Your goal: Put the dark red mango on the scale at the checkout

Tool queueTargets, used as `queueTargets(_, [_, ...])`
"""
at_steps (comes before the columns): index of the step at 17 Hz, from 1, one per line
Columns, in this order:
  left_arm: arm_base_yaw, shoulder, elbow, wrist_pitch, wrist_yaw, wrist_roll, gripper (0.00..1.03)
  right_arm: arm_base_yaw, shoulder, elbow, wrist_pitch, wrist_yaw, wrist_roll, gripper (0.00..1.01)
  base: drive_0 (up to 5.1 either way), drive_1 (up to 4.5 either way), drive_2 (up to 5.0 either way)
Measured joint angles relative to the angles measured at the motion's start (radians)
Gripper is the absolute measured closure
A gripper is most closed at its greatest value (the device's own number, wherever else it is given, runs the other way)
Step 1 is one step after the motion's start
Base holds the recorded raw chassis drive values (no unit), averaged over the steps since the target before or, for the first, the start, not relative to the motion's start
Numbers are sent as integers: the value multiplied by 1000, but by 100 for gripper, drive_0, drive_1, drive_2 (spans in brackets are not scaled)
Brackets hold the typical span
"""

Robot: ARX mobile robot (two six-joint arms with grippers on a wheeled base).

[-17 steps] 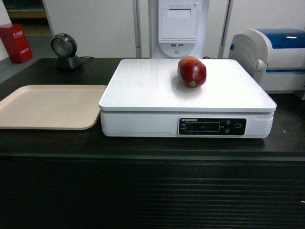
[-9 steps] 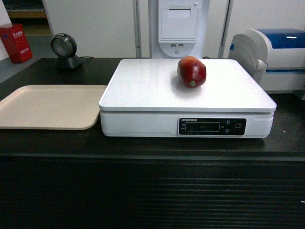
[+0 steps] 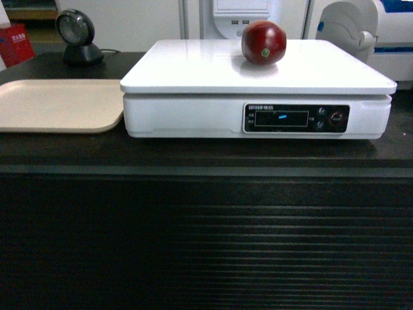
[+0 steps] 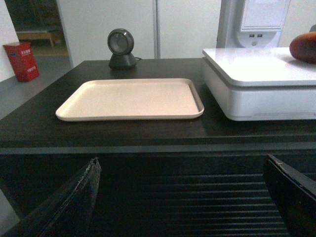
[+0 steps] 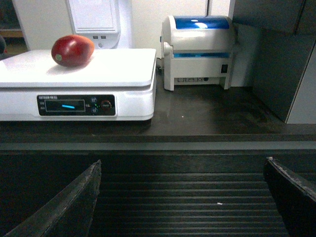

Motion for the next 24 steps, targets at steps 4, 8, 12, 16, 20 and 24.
queueTargets(4, [0, 0, 0, 0, 0, 0, 5, 0, 0, 0, 0, 0, 0, 3, 0, 0, 0])
queueTargets(8, [0, 0, 0, -1, 1, 0, 5, 0, 0, 0, 0, -1, 0, 3, 0, 0, 0])
queueTargets(12, [0, 0, 0, 0, 0, 0, 5, 0, 0, 0, 0, 0, 0, 3, 0, 0, 0])
queueTargets(16, [0, 0, 0, 0, 1, 0, 5, 0, 0, 0, 1, 1, 1, 3, 0, 0, 0])
queueTargets(20, [0, 0, 0, -1, 0, 0, 5, 0, 0, 0, 0, 0, 0, 3, 0, 0, 0])
queueTargets(24, [0, 0, 0, -5, 1, 0, 5, 0, 0, 0, -2, 0, 0, 3, 0, 0, 0])
